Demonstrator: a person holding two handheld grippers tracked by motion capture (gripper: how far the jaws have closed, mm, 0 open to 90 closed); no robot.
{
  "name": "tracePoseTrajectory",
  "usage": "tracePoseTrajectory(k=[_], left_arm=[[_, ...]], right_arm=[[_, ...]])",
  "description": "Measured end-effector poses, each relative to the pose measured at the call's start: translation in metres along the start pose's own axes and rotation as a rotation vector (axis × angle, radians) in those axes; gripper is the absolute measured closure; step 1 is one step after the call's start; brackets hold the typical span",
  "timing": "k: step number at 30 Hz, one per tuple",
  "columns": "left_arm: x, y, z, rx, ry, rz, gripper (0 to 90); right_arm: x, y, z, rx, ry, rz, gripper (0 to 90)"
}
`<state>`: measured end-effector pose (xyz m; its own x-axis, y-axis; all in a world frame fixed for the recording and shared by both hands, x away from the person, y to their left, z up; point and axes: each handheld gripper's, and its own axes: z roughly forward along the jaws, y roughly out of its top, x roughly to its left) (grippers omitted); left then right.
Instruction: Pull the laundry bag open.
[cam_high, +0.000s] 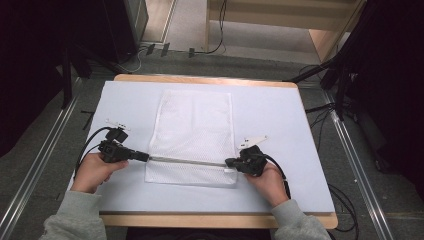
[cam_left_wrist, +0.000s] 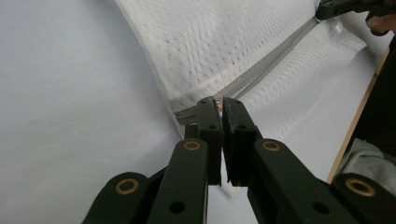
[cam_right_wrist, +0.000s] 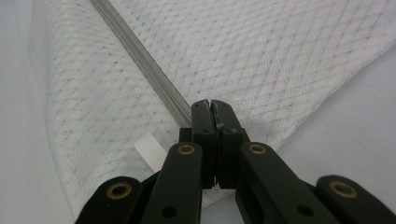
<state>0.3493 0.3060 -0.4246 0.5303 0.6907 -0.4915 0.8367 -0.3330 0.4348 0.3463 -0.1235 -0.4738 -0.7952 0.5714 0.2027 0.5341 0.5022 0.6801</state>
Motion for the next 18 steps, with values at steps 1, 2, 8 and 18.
tracePoseTrajectory(k=[1, 2, 8, 18], left_arm=[[-0.0001, -0.0004, -0.0005, -0.002, 0.003, 0.0, 88.1], [0.0001, -0.001, -0.0012, -0.002, 0.002, 0.001, 88.1], [0.0021, -0.0032, -0.0039, -0.007, 0.002, -0.005, 88.1], [0.009, -0.007, -0.007, -0.012, -0.001, -0.032, 88.1]], right_arm=[[-0.0008, -0.0002, -0.0001, 0.0, 0.008, 0.004, 90.0], [-0.0017, -0.0003, -0.0002, 0.0, 0.014, 0.012, 90.0], [-0.0021, -0.0007, -0.0003, -0.002, 0.017, -0.006, 90.0], [-0.0025, -0.0012, -0.0001, -0.008, 0.019, -0.014, 90.0]])
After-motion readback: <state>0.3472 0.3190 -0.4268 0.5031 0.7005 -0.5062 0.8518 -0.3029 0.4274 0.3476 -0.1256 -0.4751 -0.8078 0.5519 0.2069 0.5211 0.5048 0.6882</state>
